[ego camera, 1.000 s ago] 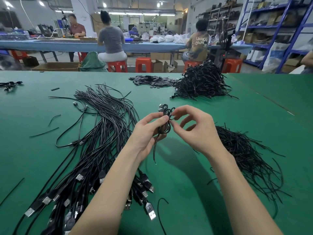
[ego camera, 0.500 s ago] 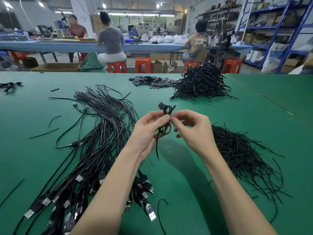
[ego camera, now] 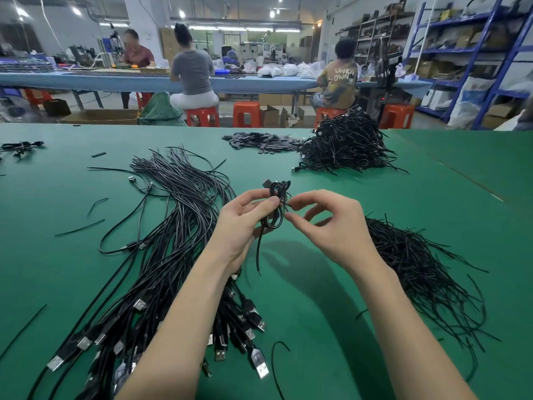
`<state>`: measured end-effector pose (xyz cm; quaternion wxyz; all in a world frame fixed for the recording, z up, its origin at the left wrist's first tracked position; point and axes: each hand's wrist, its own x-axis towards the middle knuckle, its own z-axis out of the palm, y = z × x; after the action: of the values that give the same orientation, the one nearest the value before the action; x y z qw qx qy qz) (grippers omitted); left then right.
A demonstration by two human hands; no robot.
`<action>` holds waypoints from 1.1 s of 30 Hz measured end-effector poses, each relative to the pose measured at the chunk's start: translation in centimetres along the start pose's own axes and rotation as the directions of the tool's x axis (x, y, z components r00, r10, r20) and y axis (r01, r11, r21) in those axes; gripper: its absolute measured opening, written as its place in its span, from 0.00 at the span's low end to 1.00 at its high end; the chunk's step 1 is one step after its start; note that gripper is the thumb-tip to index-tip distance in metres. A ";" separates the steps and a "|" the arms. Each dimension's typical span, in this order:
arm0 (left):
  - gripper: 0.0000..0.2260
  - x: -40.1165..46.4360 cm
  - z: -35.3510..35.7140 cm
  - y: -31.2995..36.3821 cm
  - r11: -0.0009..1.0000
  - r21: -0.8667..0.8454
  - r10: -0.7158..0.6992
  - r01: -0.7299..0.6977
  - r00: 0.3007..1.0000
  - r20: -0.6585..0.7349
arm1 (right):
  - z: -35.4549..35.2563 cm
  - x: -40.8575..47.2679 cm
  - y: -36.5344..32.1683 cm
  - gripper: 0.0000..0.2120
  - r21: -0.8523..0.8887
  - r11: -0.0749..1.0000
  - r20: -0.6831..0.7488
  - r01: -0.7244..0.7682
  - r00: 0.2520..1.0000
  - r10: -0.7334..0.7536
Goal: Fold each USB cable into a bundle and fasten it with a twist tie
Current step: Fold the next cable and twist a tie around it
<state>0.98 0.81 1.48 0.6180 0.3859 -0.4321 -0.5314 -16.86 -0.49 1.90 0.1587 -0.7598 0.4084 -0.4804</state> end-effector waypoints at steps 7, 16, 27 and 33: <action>0.07 -0.1 0.0 -0.3 0.996 0.052 0.066 -0.068 0.997 0.042 | 1.3 -0.1 -0.1 0.05 0.192 0.965 -0.056 -0.176 0.980 0.190; 0.07 1.2 -0.1 -1.6 0.943 0.269 0.206 -0.197 0.979 -0.005 | 2.8 -0.6 0.7 0.05 0.695 -0.104 0.628 -0.711 0.531 0.569; 0.09 14.0 2.2 -5.7 0.723 0.687 0.146 0.074 0.955 -0.257 | 5.4 -2.0 3.0 0.14 0.233 0.703 0.135 -0.673 0.738 0.662; 0.14 15.3 2.9 -8.1 0.555 0.825 0.075 0.104 0.982 -0.174 | 5.5 -2.0 3.5 0.14 0.217 0.723 0.152 -0.655 0.755 0.638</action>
<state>-3.47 -15.50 -3.24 0.3966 0.6836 -0.5677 -0.2306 -14.23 -1.96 -4.18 0.4267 -0.5579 0.5761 -0.4179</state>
